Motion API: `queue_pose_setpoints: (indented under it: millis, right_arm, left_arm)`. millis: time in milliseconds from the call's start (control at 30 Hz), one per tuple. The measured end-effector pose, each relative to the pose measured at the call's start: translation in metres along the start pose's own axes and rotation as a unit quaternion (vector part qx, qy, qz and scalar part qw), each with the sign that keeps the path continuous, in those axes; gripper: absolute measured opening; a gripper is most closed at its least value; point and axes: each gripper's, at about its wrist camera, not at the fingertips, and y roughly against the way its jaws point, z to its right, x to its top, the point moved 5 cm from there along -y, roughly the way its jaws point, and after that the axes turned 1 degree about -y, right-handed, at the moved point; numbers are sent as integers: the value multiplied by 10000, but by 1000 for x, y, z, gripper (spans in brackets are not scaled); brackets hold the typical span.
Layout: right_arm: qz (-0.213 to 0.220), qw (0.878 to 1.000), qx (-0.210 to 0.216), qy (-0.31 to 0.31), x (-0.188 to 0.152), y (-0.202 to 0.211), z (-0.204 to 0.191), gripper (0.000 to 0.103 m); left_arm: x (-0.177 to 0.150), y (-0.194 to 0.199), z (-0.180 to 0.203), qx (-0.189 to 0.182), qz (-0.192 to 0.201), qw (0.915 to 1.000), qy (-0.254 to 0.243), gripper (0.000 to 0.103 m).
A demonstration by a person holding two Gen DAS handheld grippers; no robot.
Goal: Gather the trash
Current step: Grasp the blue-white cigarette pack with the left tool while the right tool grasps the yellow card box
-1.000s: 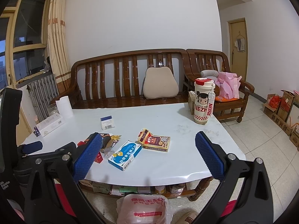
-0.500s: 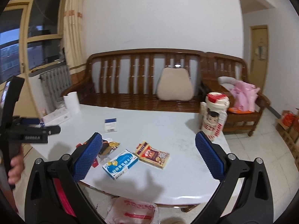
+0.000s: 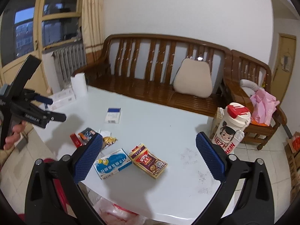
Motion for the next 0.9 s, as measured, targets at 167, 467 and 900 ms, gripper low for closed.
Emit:
queue_pose_setpoints:
  millis: [167, 467, 900]
  right_arm:
    - [-269, 9993, 170, 199, 9, -16, 5, 98]
    - [-991, 9914, 566, 636, 16, -59, 9, 98]
    - [-1816, 9651, 1155, 1495, 22, -118, 4, 98]
  left_arm:
    - [13, -17, -5, -275, -485, 9983, 166, 96]
    - [46, -53, -9, -332, -1078, 9927, 418, 96]
    - [92, -114, -22, 161, -1603, 9852, 585, 96]
